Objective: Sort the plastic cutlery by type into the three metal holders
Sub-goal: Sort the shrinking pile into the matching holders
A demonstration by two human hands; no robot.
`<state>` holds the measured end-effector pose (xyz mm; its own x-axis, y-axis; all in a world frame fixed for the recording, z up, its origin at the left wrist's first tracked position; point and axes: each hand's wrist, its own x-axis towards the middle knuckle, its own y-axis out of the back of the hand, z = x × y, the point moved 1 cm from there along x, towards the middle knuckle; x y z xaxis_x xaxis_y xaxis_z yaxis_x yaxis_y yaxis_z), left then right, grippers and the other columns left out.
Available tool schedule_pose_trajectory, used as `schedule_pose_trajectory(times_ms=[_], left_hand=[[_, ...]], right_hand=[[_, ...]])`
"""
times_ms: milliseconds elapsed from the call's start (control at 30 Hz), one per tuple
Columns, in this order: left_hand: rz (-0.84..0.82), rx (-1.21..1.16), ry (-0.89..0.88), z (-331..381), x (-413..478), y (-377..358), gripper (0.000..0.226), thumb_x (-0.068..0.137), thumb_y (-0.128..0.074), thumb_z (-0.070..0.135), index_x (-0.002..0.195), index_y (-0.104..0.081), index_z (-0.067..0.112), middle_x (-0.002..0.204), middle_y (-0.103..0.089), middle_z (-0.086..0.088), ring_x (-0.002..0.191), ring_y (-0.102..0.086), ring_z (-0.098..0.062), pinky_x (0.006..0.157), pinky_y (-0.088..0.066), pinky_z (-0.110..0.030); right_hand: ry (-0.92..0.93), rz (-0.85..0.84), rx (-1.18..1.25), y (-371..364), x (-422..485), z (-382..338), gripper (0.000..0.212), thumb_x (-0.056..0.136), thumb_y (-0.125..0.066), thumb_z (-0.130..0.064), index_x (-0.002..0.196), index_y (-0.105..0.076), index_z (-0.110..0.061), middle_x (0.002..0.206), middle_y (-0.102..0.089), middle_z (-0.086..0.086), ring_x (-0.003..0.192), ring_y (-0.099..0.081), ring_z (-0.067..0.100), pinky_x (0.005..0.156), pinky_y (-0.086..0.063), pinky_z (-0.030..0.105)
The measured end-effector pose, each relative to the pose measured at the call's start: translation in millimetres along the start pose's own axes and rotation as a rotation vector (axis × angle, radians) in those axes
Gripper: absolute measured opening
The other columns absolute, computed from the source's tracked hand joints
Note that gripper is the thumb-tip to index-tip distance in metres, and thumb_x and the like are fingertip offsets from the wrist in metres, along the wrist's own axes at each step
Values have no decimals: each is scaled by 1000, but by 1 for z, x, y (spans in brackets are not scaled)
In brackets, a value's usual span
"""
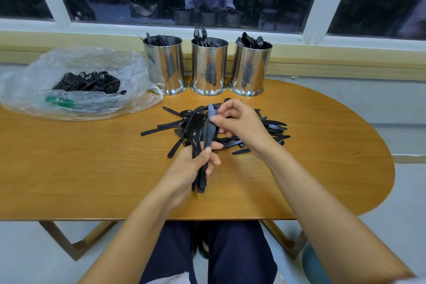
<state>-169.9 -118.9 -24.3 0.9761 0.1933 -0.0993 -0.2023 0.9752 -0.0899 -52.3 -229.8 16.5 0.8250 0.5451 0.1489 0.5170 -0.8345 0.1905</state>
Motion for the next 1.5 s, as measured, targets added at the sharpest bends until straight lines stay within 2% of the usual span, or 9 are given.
schedule_pose_trajectory(times_ms=[267, 500, 800, 900, 1000, 1100, 1233, 1367, 1500], left_hand=[[208, -198, 44, -7, 9, 32, 26, 105, -39, 16, 114, -63, 12, 69, -63, 1, 54, -51, -10, 59, -43, -28], [215, -232, 69, -12, 9, 25, 25, 105, -39, 14, 113, -63, 11, 69, -63, 0, 55, -50, -12, 59, -43, -28], [206, -329, 80, -12, 6, 31, 25, 105, -41, 14, 116, -63, 9, 66, -62, 2, 51, -52, -9, 52, -46, -23], [177, -396, 86, -13, 8, 29, 25, 104, -42, 13, 117, -63, 7, 67, -61, 1, 52, -52, -10, 51, -47, -23], [155, -452, 99, -16, 10, 27, 25, 103, -43, 12, 119, -62, 6, 69, -60, 0, 55, -50, -11, 50, -47, -24], [147, -490, 109, -17, 11, 25, 25, 103, -43, 11, 119, -62, 6, 69, -59, 0, 54, -49, -11, 50, -46, -24], [149, -578, 118, -19, 12, 23, 26, 102, -45, 15, 120, -60, 5, 66, -53, 2, 50, -42, -7, 47, -42, -21], [209, -528, 116, -24, 14, 21, 36, 99, -47, 35, 118, -59, 7, 56, -37, 8, 43, -29, -2, 40, -30, -16], [248, -462, 92, -23, 14, 14, 56, 76, -59, 53, 109, -59, 7, 55, -32, 10, 46, -25, -2, 43, -27, -16]], right_hand=[[12, 77, -586, 53, -21, 46, 15, 85, -72, -11, 83, -64, -24, 81, -66, -7, 71, -59, 6, 66, -45, 16], [52, -54, -946, 38, -31, 70, 25, 93, -63, -19, 118, -63, -26, 105, -59, -4, 91, -59, 13, 86, -51, 31], [352, -87, -1132, 36, -31, 59, 32, 95, -57, -8, 125, -63, -19, 112, -66, -4, 106, -55, 14, 76, -43, 22], [590, 105, -986, 37, -31, 37, 23, 90, -64, -7, 112, -70, -11, 100, -65, -2, 91, -60, 12, 78, -51, 22], [641, 332, -674, 37, -30, 14, 14, 87, -68, -6, 100, -72, -6, 88, -56, -4, 75, -49, 2, 70, -40, 9], [529, 400, -413, 28, -35, 0, 9, 89, -67, -8, 96, -72, -12, 73, -62, 0, 63, -56, 10, 60, -40, 12], [232, 344, -62, 11, -41, 7, 9, 94, -61, -17, 87, -66, -17, 75, -68, 1, 59, -62, 11, 52, -44, 19], [35, 296, 215, -10, -46, 18, 5, 94, -60, -7, 98, -61, -7, 72, -69, 5, 54, -58, 11, 48, -42, 21], [-110, 215, 288, -37, -64, 27, 7, 90, -65, -6, 97, -64, -4, 75, -72, 10, 55, -61, 11, 48, -44, 18]])
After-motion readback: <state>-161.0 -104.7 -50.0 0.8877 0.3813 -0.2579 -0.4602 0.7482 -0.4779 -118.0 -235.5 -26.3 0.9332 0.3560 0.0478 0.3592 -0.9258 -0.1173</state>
